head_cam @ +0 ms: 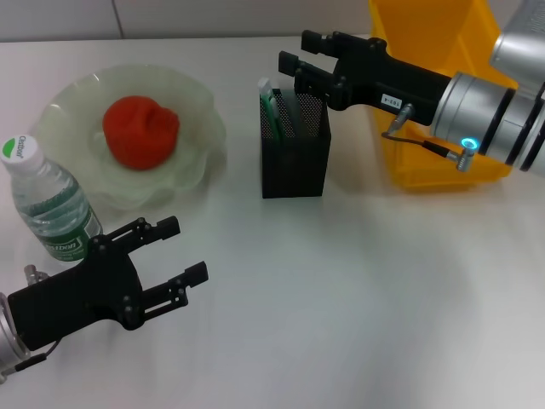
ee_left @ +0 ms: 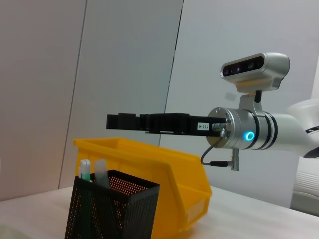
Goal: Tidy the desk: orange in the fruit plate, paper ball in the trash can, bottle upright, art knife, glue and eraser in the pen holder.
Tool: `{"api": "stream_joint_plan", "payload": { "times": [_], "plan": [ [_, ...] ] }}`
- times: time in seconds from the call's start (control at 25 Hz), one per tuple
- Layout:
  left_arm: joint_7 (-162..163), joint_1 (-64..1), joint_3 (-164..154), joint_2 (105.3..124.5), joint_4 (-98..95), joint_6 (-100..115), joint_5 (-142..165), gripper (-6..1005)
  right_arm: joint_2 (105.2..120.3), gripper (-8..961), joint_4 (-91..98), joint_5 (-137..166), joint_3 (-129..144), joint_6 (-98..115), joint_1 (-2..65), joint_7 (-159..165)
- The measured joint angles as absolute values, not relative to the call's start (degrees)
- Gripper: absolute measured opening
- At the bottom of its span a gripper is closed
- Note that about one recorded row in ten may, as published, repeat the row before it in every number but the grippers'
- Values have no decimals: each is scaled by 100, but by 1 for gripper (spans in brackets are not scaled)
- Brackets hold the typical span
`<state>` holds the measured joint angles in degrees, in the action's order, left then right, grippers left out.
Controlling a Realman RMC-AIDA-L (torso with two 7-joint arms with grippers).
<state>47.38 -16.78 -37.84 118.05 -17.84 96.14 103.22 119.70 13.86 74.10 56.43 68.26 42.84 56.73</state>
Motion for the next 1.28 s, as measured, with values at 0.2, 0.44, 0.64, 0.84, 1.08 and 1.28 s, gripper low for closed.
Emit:
{"api": "stream_joint_plan", "payload": {
  "times": [0.2,0.44,0.64,0.84,1.08,1.28],
  "plan": [
    [4742,-1678,-3790,11803,-1784,9614,10323,750,11937,447,1467,7385,5596,7311,4137,5877],
    [4901,-1710,-3814,11781,-1817,9675,10385,750,11780,708,2258,7459,5616,8465,3430,6869],
    [5126,-1823,-3934,11737,-1853,9723,10435,750,11369,826,2599,8426,5665,9302,3203,7282],
    [5335,-1979,-4133,11683,-1864,9746,10555,750,11162,823,2616,9250,5661,9882,3195,7299],
    [5352,-2048,-4251,11681,-1865,9813,10585,751,11144,820,2634,10341,5687,10120,3295,7242],
    [5303,-2102,-4278,11743,-1929,9755,10766,751,11236,820,2579,10547,5688,10117,3272,6900]
  ]
}}
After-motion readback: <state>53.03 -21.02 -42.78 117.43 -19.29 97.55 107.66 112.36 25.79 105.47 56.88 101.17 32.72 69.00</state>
